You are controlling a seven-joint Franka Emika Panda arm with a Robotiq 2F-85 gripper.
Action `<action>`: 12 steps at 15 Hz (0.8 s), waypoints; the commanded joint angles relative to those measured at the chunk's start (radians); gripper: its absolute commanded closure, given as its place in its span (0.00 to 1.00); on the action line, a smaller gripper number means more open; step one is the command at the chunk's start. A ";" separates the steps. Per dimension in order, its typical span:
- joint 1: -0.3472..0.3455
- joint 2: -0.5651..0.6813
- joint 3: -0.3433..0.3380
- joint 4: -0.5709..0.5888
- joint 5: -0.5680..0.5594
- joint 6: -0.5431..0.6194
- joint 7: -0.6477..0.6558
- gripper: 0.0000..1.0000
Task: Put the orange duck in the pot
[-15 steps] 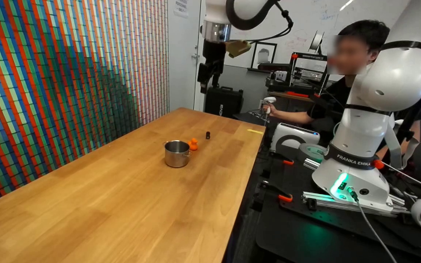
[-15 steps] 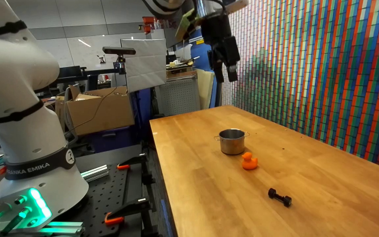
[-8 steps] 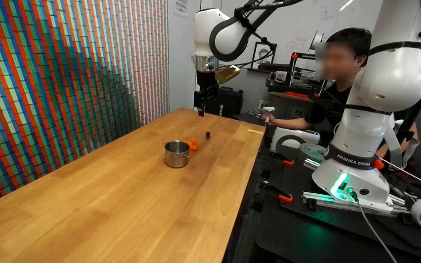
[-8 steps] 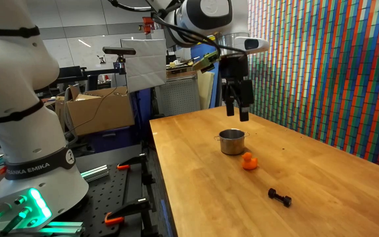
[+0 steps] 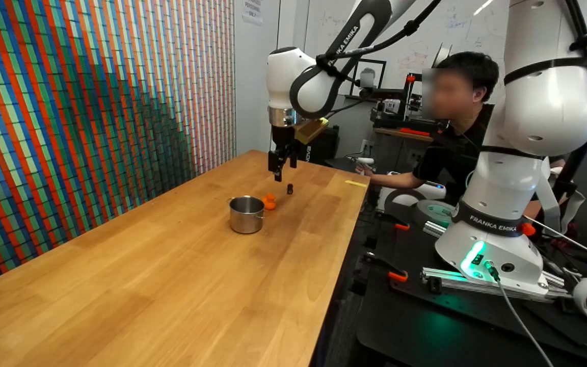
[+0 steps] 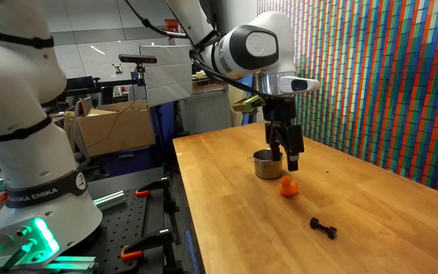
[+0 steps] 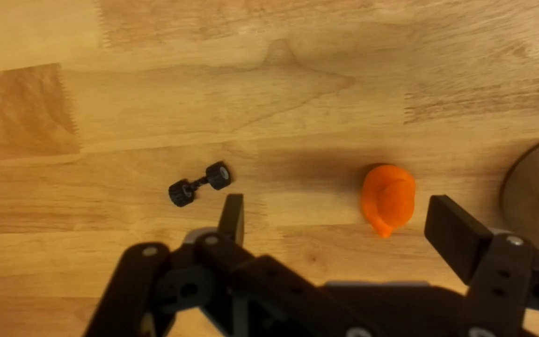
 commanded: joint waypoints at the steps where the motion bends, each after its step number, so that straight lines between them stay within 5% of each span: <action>1: 0.082 0.097 -0.080 0.062 -0.101 0.096 0.123 0.00; 12: 0.248 0.206 -0.196 0.079 -0.107 0.190 0.280 0.00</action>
